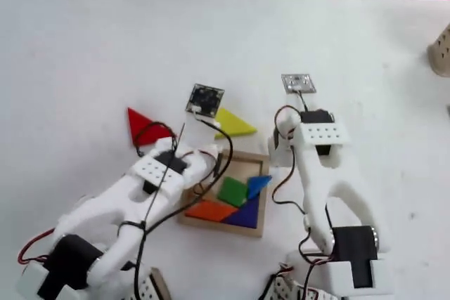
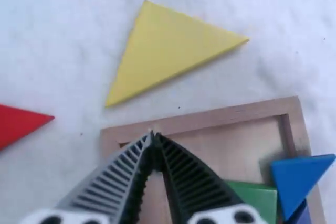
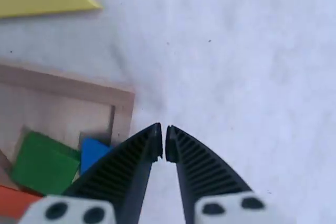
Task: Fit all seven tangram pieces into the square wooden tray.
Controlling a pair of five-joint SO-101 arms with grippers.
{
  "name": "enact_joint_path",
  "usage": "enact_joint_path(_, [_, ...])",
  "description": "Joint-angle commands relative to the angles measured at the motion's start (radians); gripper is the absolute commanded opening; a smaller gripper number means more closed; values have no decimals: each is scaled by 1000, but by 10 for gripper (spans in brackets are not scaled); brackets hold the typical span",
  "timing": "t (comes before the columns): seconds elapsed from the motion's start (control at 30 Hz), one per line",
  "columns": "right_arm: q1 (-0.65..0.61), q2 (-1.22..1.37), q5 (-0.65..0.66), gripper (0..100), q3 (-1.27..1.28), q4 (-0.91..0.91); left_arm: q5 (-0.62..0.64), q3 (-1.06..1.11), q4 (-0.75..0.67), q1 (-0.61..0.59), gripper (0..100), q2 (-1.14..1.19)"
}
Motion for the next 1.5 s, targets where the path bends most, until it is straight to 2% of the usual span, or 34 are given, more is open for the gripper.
enact_joint_path(0.0, [21,-7,-6,19,6,-15,-8,-48,-20,-1,21,1])
enact_joint_path(0.17, [8,-7,23,19,37,-36,-8,-48,-20,-1,21,1])
enact_joint_path(0.4, [-101,-5,28,19,48,-58,-8,-48,-21,-1,21,1])
enact_joint_path(0.63, [-156,-15,28,19,52,-70,-9,-48,-20,-1,21,1])
enact_joint_path(0.8, [-108,-96,37,19,23,4,-14,-46,-17,45,21,1])
enact_joint_path(0.93, [-24,-214,37,19,78,12,-86,-52,-17,151,21,1])
enact_joint_path(1.17, [54,-245,37,19,155,-64,-2,-78,-17,380,21,12])
enact_joint_path(1.3, [71,-229,37,19,147,-91,23,-121,-38,440,21,12])
enact_joint_path(1.47, [157,-220,29,19,123,-96,26,-184,-49,473,24,68])
